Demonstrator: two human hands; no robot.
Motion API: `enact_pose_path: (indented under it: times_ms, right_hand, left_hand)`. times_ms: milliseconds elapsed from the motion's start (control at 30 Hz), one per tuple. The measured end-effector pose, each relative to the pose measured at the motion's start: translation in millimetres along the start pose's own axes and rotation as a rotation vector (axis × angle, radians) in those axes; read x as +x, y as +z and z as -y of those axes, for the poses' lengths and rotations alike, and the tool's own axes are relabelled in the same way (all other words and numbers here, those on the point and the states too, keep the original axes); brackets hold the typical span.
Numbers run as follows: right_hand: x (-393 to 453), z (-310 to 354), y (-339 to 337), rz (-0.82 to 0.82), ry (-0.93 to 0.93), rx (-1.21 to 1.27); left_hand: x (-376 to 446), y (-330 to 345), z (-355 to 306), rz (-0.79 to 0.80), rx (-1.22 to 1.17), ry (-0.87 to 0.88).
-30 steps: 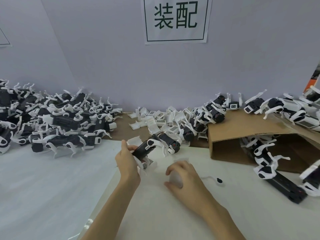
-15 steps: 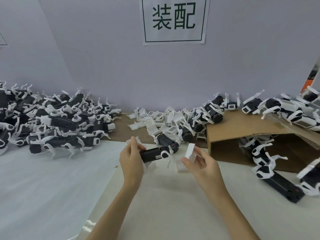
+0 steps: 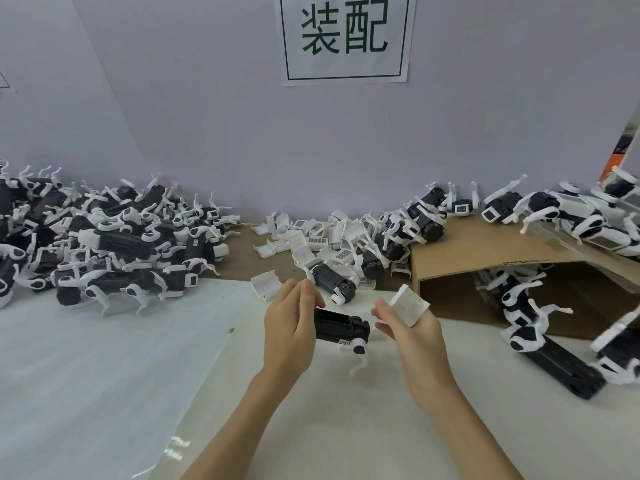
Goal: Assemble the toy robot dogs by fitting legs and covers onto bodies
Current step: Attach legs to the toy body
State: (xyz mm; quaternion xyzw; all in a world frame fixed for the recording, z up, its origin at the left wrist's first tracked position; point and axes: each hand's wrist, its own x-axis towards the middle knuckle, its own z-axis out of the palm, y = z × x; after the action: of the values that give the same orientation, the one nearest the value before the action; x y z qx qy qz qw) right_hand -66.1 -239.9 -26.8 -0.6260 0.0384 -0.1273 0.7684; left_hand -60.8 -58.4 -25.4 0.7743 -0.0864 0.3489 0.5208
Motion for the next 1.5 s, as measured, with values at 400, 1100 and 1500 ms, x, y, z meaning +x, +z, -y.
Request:
enact_pose_path:
  times_ms: [400, 1100, 1500]
  right_hand:
    - [-16, 6, 5, 0.223, -0.230, -0.175]
    - [-22, -11, 14, 0.303, -0.691, -0.898]
    - [-13, -3, 1, 0.145, -0.695, -0.894]
  left_hand:
    - [-2, 1, -6, 0.093, -0.036, 0.041]
    - [9, -7, -14, 0.315, -0.261, -0.209]
    - [1, 0, -19, 0.427, -0.321, -0.311]
